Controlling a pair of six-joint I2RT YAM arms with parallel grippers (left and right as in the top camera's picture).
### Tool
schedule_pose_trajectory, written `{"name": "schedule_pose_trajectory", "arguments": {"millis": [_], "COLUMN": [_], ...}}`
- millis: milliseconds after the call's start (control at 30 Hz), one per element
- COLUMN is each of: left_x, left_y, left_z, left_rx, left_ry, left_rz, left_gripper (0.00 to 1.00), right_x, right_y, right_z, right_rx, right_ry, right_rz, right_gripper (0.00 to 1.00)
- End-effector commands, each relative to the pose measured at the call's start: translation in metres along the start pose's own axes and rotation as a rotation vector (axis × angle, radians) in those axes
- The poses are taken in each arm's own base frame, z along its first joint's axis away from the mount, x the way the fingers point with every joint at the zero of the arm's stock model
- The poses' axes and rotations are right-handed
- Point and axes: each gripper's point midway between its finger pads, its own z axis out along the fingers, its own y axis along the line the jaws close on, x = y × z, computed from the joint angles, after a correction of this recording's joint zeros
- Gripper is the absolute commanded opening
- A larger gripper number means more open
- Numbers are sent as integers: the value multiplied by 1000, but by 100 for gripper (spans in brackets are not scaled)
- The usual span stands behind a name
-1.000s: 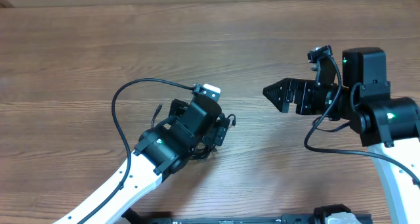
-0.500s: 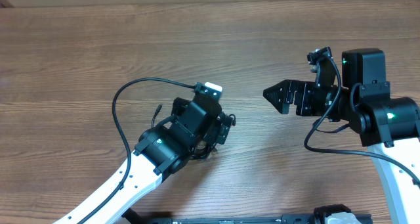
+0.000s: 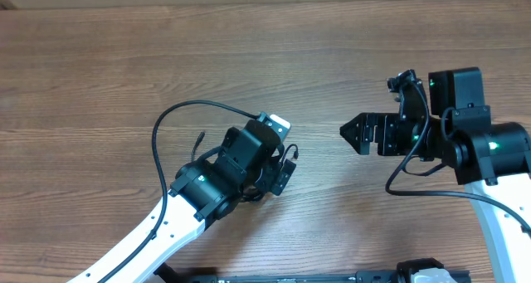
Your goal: Untangle cables
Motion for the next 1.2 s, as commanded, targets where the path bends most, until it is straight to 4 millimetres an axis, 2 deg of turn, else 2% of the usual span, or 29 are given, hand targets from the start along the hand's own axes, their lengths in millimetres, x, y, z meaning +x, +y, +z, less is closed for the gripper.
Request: {"name": "schedule_pose_trajectory", "arguments": {"millis": [0, 267, 600, 800, 1000, 1067, 1167], "left_x": [-8, -19, -21, -5, 17, 25, 30], "left_y": [-9, -13, -14, -17, -36, -30, -9], "left_z": [1, 0, 0, 0, -4, -3, 2], "left_rx": [41, 61, 74, 89, 198, 162, 41], "left_ry": [-29, -74, -76, -8, 94, 120, 134], "left_rz": [36, 18, -162, -203, -135, -117, -109], "left_gripper": [100, 100, 100, 98, 98, 97, 100], "right_x": [-6, 6, 20, 25, 27, 27, 27], "right_y": [-4, -6, -8, -10, -16, -18, -21], "right_z": [-2, -2, -2, 1, 14, 18, 25], "right_rx": [34, 42, 53, 62, 73, 76, 82], "right_ry": [-22, 29, 79, 114, 169, 185, 211], "right_rz": [-40, -19, 78, 135, 159, 166, 176], "right_gripper": [100, 100, 100, 100, 100, 100, 100]}}
